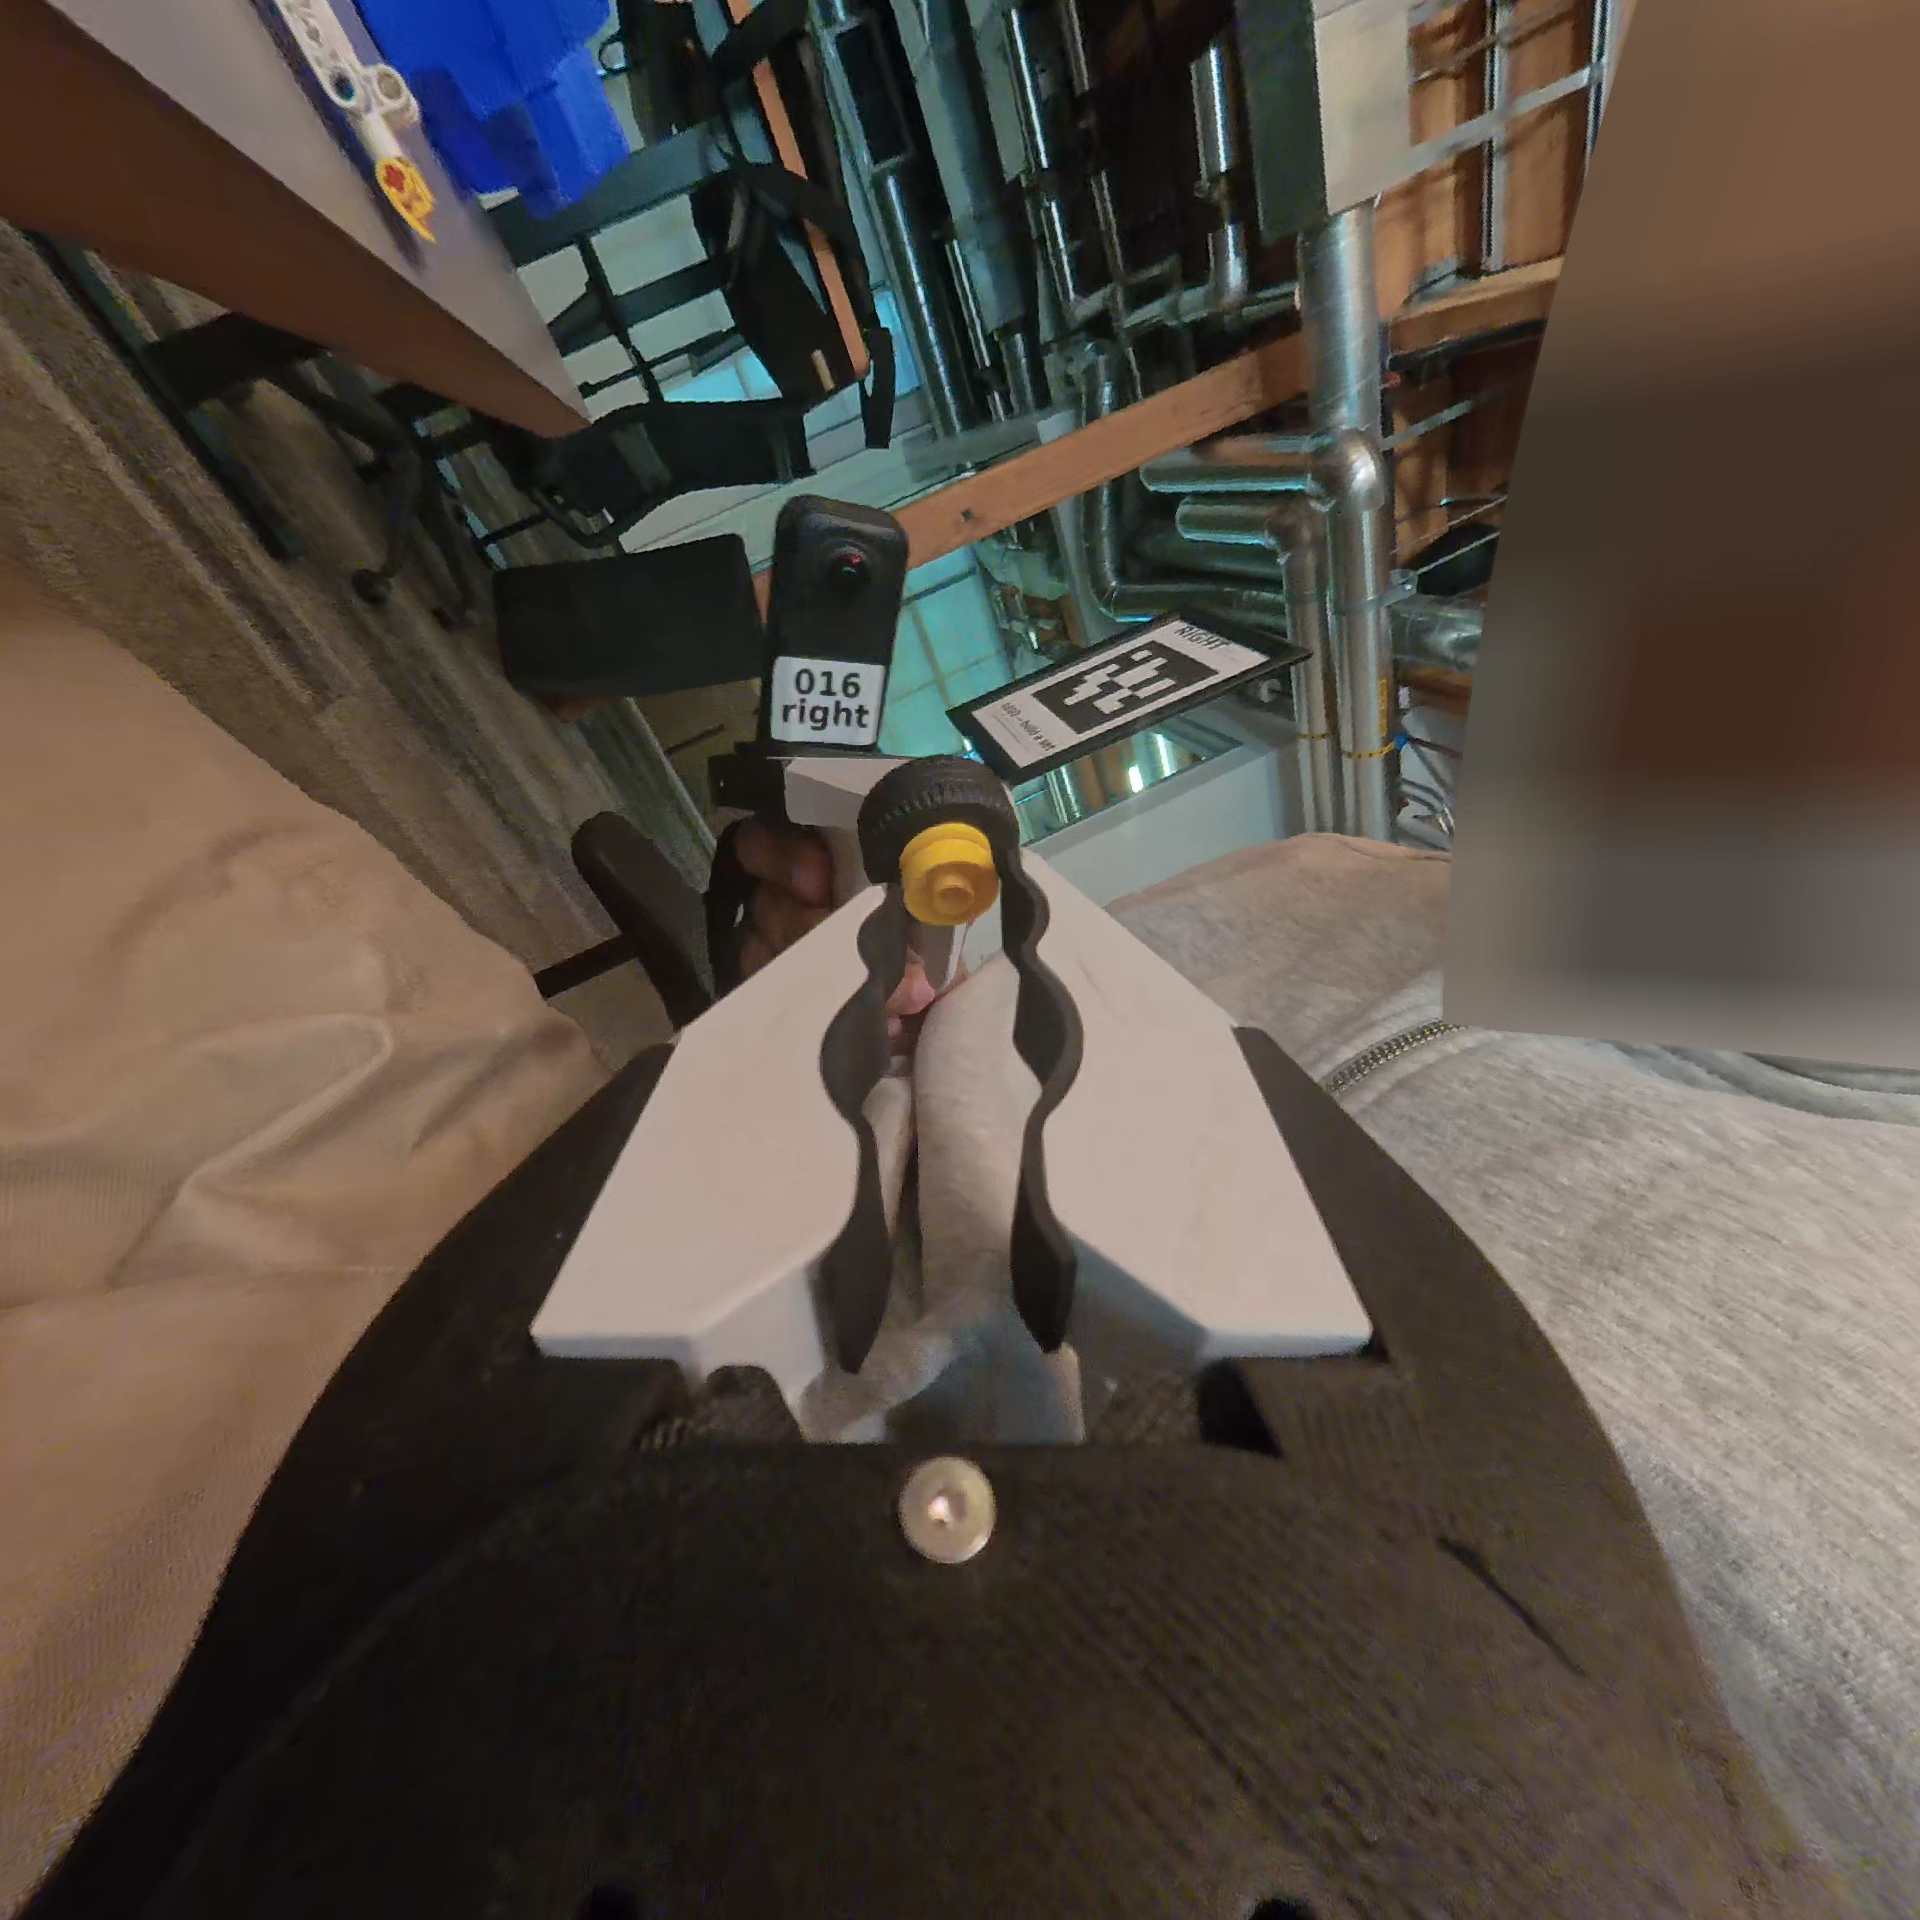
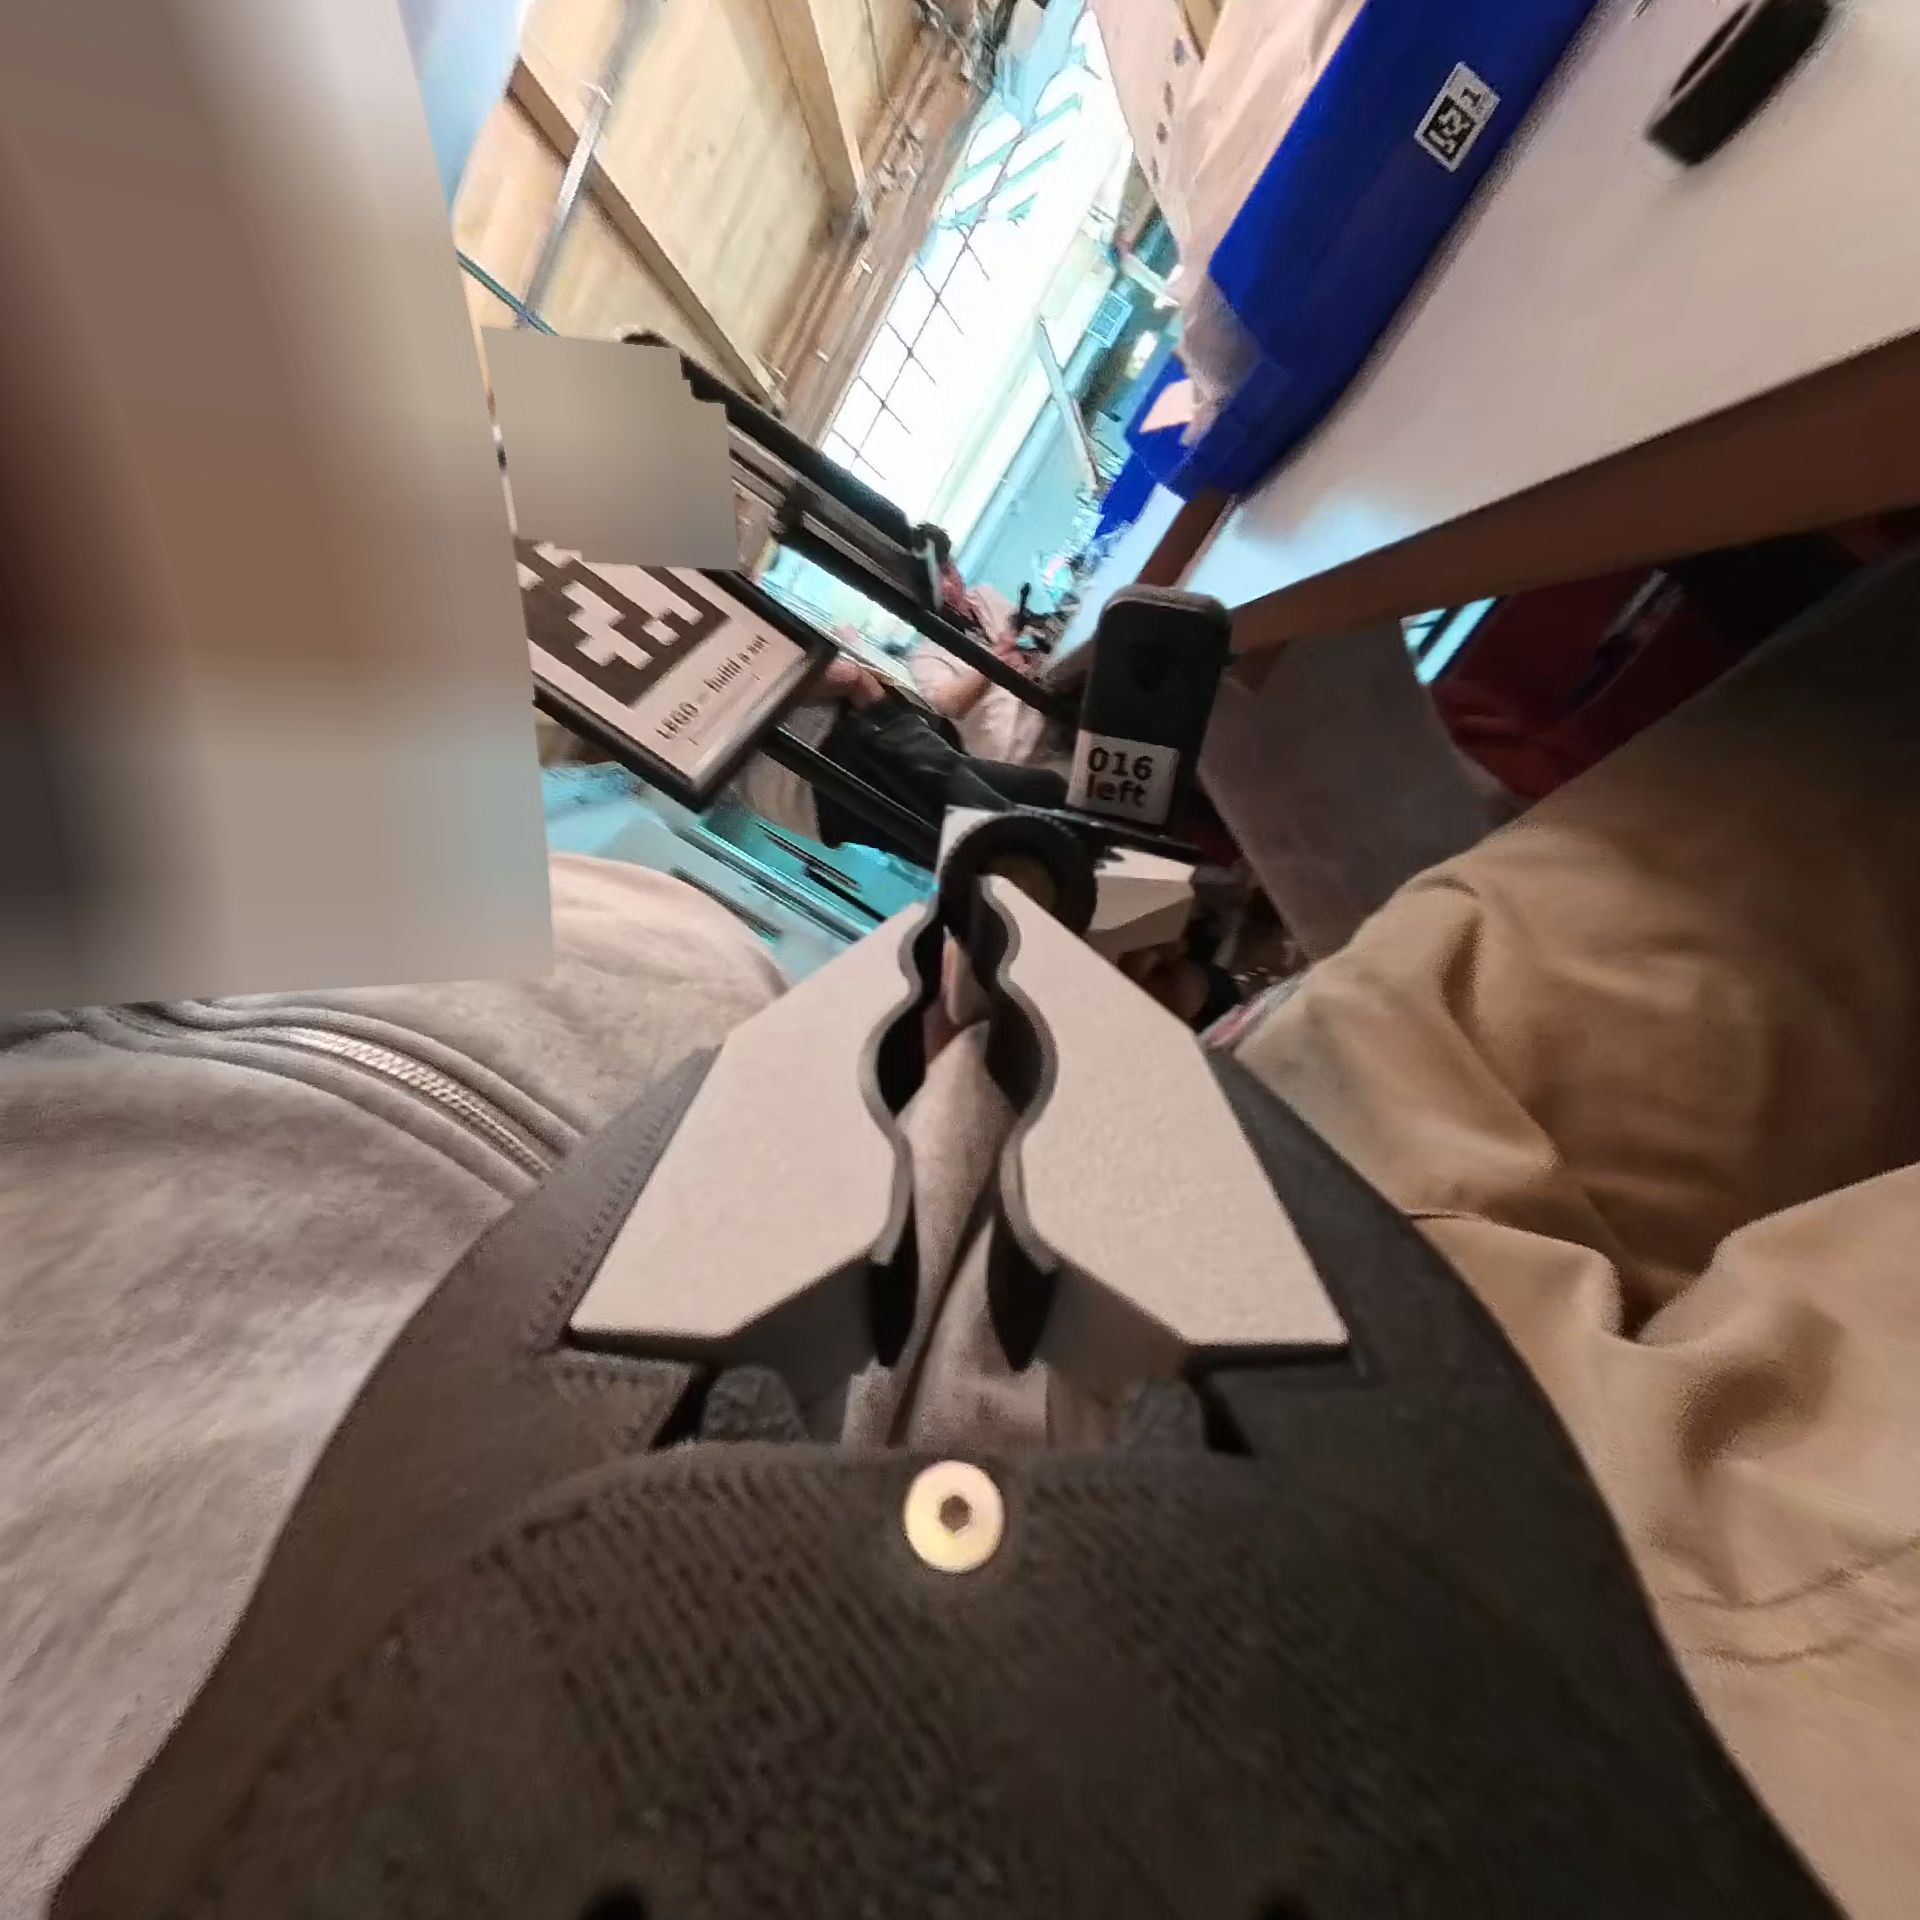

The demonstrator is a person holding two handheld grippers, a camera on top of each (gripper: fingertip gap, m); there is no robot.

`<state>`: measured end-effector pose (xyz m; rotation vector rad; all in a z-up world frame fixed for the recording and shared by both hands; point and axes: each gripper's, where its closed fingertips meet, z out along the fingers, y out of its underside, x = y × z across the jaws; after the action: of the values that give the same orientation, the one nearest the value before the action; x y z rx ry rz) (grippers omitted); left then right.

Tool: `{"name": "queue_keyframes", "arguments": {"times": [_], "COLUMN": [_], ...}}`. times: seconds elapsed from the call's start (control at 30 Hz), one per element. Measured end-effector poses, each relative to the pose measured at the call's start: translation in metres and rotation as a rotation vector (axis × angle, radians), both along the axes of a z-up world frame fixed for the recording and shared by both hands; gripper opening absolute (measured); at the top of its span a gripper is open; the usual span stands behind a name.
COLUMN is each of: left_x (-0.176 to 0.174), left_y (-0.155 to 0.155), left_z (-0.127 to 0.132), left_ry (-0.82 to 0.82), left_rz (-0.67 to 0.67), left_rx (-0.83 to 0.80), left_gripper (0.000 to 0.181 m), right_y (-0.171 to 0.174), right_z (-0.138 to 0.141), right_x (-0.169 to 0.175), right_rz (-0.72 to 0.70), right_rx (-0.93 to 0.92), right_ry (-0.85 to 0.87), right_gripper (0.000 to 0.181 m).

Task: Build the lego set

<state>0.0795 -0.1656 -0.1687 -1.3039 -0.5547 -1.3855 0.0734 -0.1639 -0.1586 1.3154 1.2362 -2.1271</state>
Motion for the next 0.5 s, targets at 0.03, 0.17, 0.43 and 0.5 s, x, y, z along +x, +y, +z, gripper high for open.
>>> {"name": "queue_keyframes", "arguments": {"times": [0.03, 0.17, 0.43, 0.5], "left_x": [0.001, 0.003, 0.001, 0.002], "left_y": [0.0, 0.002, -0.002, -0.002], "left_z": [0.0, 0.0, 0.005, 0.009], "left_ry": [-0.003, 0.047, 0.079, 0.035], "left_rz": [-0.001, 0.007, 0.04, 0.019], "left_rx": [0.001, -0.022, 0.025, 0.056], "left_gripper": [0.021, 0.026, 0.015, 0.015], "right_y": [0.0, -0.001, -0.006, -0.004], "right_z": [0.0, -0.001, 0.006, 0.011], "right_x": [0.0, -0.001, 0.004, 0.005], "right_rz": [-0.003, 0.01, 0.061, 0.084], "right_rx": [0.039, 0.051, -0.137, -0.233], "right_ry": [0.009, -0.006, -0.016, -0.004], "right_gripper": [0.001, 0.001, 0.0, 0.0]}}
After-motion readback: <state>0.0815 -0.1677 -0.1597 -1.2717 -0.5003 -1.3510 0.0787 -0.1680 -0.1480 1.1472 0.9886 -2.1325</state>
